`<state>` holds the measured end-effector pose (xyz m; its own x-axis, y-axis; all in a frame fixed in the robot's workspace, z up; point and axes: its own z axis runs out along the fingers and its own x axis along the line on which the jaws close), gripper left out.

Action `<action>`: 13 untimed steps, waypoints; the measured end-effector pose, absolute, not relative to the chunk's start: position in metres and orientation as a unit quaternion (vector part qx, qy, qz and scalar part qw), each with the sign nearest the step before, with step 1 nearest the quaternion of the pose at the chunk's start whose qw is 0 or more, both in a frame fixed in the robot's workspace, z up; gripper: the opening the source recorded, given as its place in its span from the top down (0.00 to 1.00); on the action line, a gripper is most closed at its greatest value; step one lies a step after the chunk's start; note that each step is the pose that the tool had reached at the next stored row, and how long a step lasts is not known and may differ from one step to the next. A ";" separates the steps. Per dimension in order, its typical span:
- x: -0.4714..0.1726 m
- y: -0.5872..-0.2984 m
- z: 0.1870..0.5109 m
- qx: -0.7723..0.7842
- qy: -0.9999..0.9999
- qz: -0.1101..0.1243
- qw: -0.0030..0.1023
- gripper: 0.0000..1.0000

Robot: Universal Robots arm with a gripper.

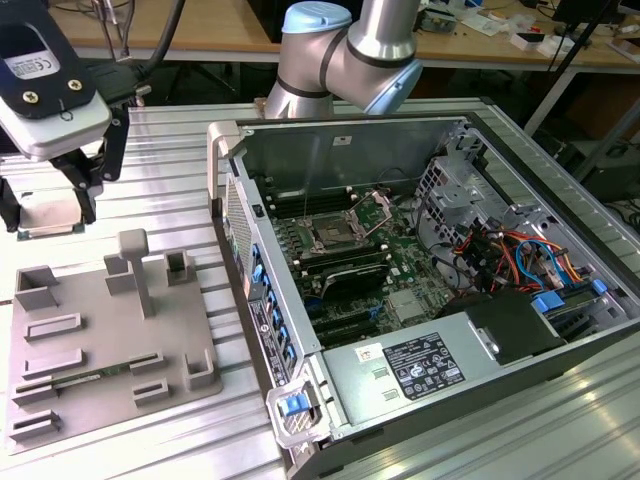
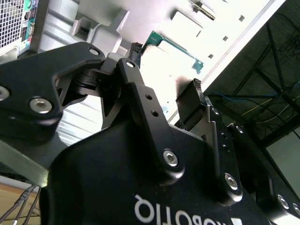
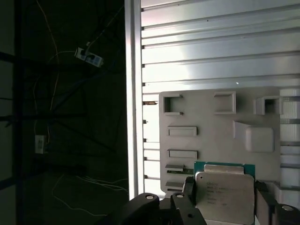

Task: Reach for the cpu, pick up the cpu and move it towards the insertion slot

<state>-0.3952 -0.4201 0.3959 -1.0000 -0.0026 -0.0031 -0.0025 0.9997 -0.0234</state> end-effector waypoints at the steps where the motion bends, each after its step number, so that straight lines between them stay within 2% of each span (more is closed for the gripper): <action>1: -0.394 -0.420 0.396 -0.001 1.000 -0.012 0.002 0.45; 13: -0.363 -0.420 0.396 -0.001 1.000 -0.015 0.002 0.45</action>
<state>-0.3631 -0.4201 0.3956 -1.0000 -0.0027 -0.0031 -0.0026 0.9996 -0.0299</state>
